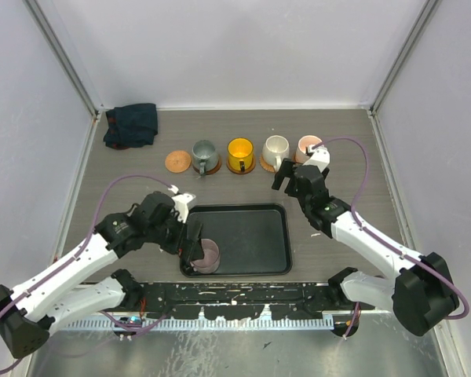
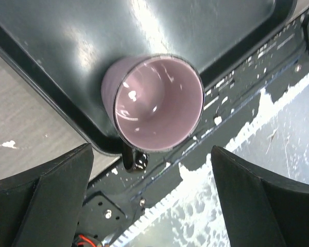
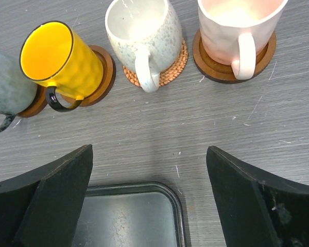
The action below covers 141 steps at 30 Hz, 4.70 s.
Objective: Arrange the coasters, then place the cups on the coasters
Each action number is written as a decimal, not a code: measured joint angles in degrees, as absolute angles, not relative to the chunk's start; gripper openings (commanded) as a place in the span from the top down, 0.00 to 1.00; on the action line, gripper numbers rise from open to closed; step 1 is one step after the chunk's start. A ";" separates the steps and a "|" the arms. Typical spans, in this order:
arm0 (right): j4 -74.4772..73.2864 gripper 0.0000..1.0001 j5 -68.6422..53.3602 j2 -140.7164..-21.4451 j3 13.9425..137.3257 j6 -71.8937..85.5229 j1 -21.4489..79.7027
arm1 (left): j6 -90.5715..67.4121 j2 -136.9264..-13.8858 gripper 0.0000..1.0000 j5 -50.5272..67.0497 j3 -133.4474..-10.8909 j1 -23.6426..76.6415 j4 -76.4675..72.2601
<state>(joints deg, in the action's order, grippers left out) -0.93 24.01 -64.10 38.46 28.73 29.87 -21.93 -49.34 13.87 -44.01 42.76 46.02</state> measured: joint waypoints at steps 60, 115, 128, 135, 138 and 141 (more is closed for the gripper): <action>0.38 0.07 16.08 -65.69 35.09 31.73 29.87 | -30.26 -60.14 0.57 -9.47 -36.16 61.78 36.38; 2.76 0.10 13.30 -68.73 33.93 33.15 29.87 | -31.94 -64.29 0.93 -19.68 -36.40 61.89 30.68; 2.98 0.10 13.39 -66.70 32.10 33.12 29.87 | -28.45 -60.01 0.91 -25.71 -37.41 61.89 30.70; 3.01 0.10 13.58 -65.76 31.48 33.10 29.87 | -26.17 -54.22 0.89 -31.07 -38.61 61.89 30.15; 3.01 0.11 13.58 -65.73 31.42 33.08 29.87 | -25.80 -52.66 0.88 -34.20 -38.74 61.89 29.95; 2.96 0.11 13.56 -65.73 31.27 32.97 29.87 | -24.67 -51.81 0.88 -38.22 -38.76 61.87 29.47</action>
<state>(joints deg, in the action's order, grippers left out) 2.96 13.56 -65.73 31.27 32.97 29.87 -24.67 -51.81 -38.22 -38.76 61.87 29.47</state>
